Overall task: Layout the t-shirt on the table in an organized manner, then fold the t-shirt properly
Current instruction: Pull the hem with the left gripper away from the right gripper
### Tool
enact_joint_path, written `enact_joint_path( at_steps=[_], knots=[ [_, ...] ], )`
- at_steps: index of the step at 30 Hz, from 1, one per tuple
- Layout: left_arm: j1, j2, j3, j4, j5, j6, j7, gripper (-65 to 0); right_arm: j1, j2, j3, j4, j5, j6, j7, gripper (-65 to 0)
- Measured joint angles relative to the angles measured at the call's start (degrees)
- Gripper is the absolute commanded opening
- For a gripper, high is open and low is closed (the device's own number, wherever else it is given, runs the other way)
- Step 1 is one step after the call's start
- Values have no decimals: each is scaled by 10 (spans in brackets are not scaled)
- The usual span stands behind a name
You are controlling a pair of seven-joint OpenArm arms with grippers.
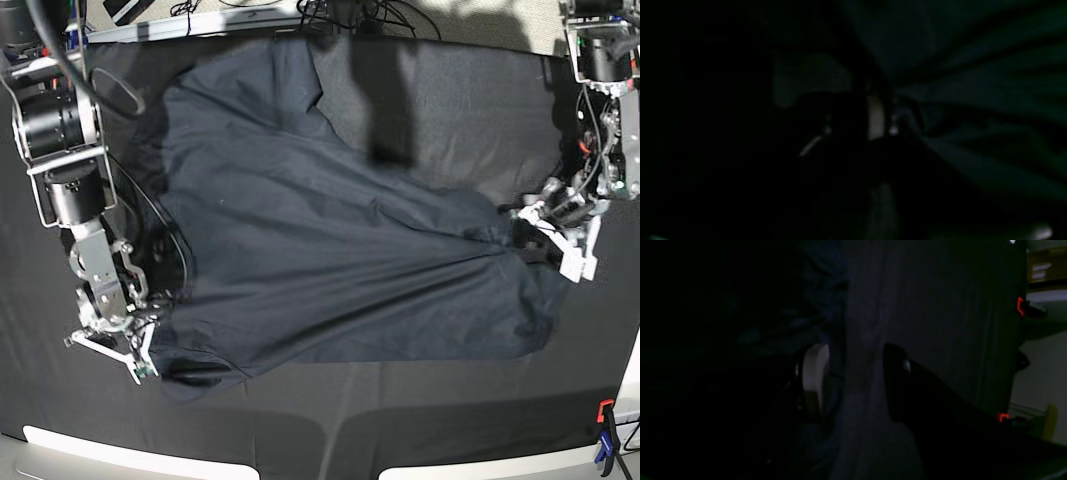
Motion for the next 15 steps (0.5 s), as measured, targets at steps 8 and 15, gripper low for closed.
enact_joint_path(
  at_steps=[8, 15],
  knots=[
    [-74, 73, -1, 10, 59, -1, 37, -567, -1, -6, 0, 9, 1, 0, -32, -388],
    [-94, 84, -3, 10, 55, 5, 21, -434, -2, 0, 0, 9, -6, 0, -33, -388]
  ],
)
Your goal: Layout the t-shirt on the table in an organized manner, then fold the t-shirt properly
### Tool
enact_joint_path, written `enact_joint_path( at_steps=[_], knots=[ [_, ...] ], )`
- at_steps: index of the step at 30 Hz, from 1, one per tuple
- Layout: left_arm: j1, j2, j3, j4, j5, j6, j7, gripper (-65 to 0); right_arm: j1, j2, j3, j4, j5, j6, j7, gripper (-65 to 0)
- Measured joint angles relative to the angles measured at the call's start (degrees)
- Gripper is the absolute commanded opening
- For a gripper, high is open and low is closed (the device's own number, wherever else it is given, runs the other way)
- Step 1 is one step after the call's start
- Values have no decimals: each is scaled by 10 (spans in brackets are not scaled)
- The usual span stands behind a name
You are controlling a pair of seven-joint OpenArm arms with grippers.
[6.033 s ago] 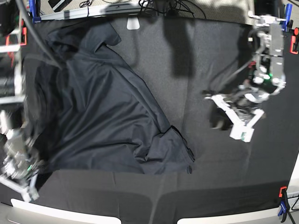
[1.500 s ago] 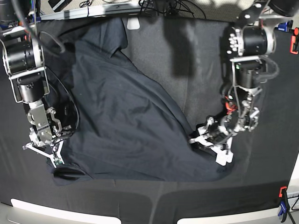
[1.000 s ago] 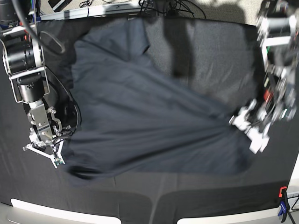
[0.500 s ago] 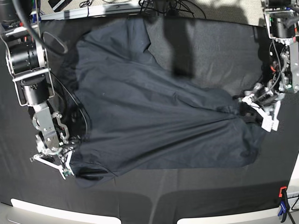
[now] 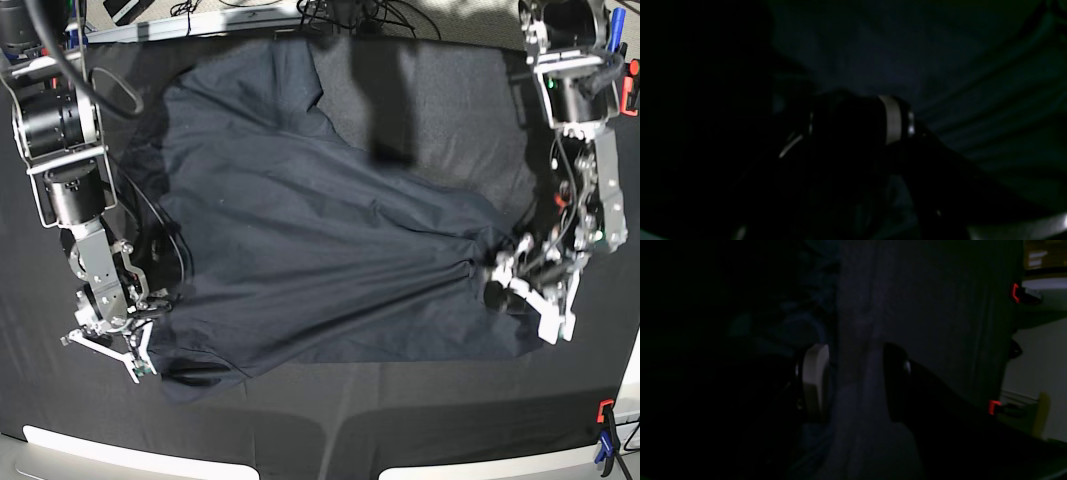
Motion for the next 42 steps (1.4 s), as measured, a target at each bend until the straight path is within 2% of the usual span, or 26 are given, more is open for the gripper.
enact_joint_path(
  at_steps=[5, 10, 11, 13, 15, 18, 22, 26, 30, 35, 41, 42],
  knots=[
    [7, 60, 0, 0, 3, -1, -26, -434, 0, -3, 0, 0, 0, 0, 0, -387],
    [5, 115, 31, 0, 1, -65, -26, -434, 0, -3, 0, 0, 0, 0, -1, -388],
    [5, 117, 38, 0, -1, -76, -22, -434, 0, -3, 0, 0, 0, 0, -2, -388],
    [4, 117, 40, 14, 0, -73, -17, -434, 0, -3, 0, 0, 0, 0, -3, -387],
    [4, 93, 39, 49, -1, -70, 6, -434, 0, -2, 0, 0, 0, 0, -3, -387],
    [6, 48, 20, 100, -2, -15, 30, -434, 0, -3, 0, 0, 0, 0, 0, -387],
    [49, 10, -19, 116, 1, 13, 36, -434, 0, -2, 0, 0, 0, 0, 4, -387],
    [115, 7, -31, 111, 3, 26, 33, -434, 0, -4, 0, 0, 0, 0, 4, -387],
    [136, 7, -29, 112, 45, 84, -13, -434, 0, -3, 0, 0, 0, 0, 2, -387],
    [149, 6, -30, 111, 97, 145, -31, -434, 0, -4, 0, 0, 0, 0, 4, -388],
    [144, 9, -30, 98, 92, 148, -40, -434, 0, -4, 0, 0, 0, 0, 4, -387],
    [144, 9, -30, 95, 76, 148, -40, -434, 0, -4, 0, 0, 0, 0, 4, -388]
  ],
)
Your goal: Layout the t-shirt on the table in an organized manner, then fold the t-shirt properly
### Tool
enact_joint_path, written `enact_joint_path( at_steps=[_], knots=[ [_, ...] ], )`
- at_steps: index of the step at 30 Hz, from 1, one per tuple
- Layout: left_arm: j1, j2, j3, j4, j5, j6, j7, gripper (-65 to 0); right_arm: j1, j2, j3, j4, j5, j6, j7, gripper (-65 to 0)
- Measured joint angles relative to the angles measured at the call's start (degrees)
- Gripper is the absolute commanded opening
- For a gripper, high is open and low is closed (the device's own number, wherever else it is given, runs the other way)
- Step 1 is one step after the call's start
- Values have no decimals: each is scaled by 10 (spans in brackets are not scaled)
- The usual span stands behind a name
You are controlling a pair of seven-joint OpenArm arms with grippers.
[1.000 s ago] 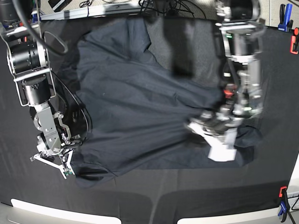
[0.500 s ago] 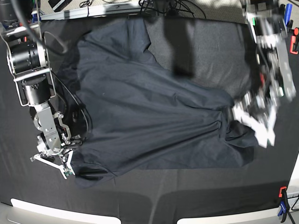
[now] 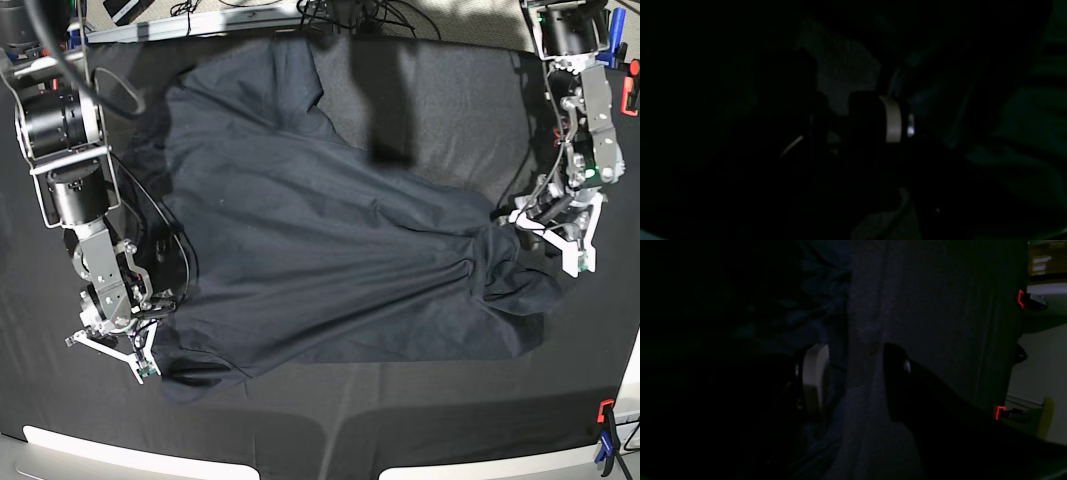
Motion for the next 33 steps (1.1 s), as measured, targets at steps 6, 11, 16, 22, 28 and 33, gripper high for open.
enact_joint_path(
  at_steps=[6, 11, 16, 22, 28, 33],
  knots=[
    [-8, 0, 0, -2, -31, 0, 0, -434, 0, 0, 0, 0, 0, 0, 0, -387],
    [-18, 7, 0, -3, -51, -7, 0, -434, 0, 0, 0, 0, 0, 0, 0, -387],
    [-36, 19, 0, -60, -50, -17, -7, -434, 0, 0, 0, 0, 1, 0, 0, -387],
    [-76, 14, -1, -148, -20, -26, -44, -489, 0, 0, 0, 0, 2, 0, 0, -387],
    [-70, 16, -1, -121, -33, -60, -20, -650, 0, 0, 0, 0, 2, 0, 1, -388],
    [-59, 46, -1, 14, -36, -62, 16, -650, 0, 0, 0, 0, 2, 0, 2, -388]
  ],
)
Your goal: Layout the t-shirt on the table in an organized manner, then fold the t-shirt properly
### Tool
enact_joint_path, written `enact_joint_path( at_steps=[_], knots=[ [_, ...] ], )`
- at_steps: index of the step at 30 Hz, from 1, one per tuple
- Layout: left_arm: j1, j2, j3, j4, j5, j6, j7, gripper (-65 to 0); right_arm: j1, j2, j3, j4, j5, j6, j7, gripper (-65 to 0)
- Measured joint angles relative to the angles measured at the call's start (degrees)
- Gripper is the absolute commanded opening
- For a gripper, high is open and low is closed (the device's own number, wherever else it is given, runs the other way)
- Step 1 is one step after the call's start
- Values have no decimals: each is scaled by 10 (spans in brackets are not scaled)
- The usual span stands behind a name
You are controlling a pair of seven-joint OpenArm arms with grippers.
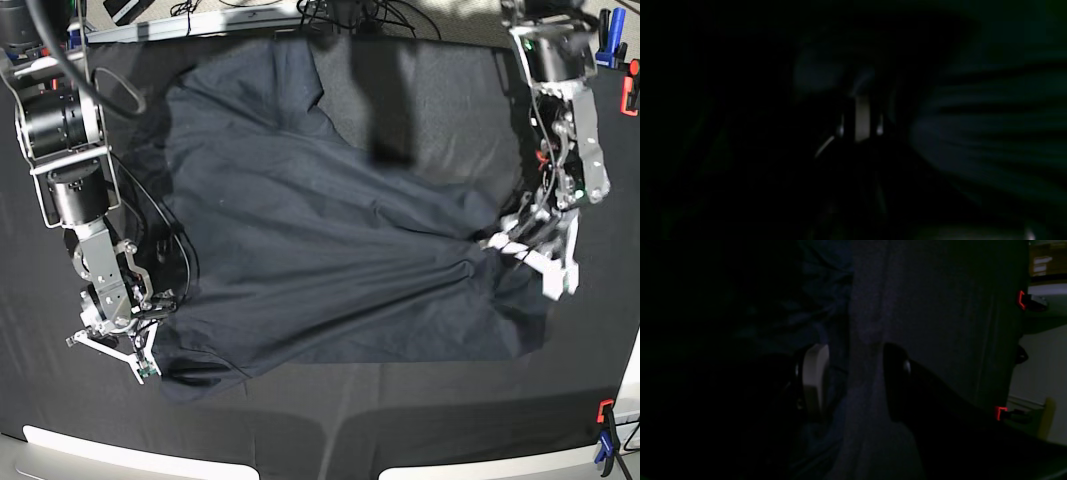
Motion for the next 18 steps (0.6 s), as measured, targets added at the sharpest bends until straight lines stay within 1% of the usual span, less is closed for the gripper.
enact_joint_path(
  at_steps=[3, 4, 7, 9, 12, 13, 15, 17, 18],
  knots=[
    [-12, 35, 29, 77, 6, -7, -24, -650, 0, 0, 0, 0, 0, 0, 0, -388],
    [-15, 43, 50, 84, 27, -7, -31, -650, 0, 0, 0, 0, 1, 0, 1, -388],
    [-9, 67, 136, 74, 99, -5, -21, -650, 0, 0, 0, 0, 0, 0, -2, -387],
    [-2, 74, 202, 61, 130, -12, -29, -650, 0, 0, 0, 0, 0, 0, -1, -388],
    [-4, 79, 291, 51, 160, -7, -85, -650, 0, 0, 0, 0, 0, 0, -3, -387],
    [-7, 77, 316, 49, 163, -3, -93, -650, 0, 1, 0, 0, 0, 0, -3, -388],
    [-11, 77, 360, 36, 166, 7, -93, -650, 0, 2, 0, 0, 0, 0, -4, -388],
    [-9, 72, 398, 17, 166, 7, -91, -650, 0, 1, 0, 0, 0, 0, -3, -387],
    [-7, 72, 415, 9, 167, 7, -89, -628, 0, 0, 0, 0, 0, 0, -3, -388]
  ],
)
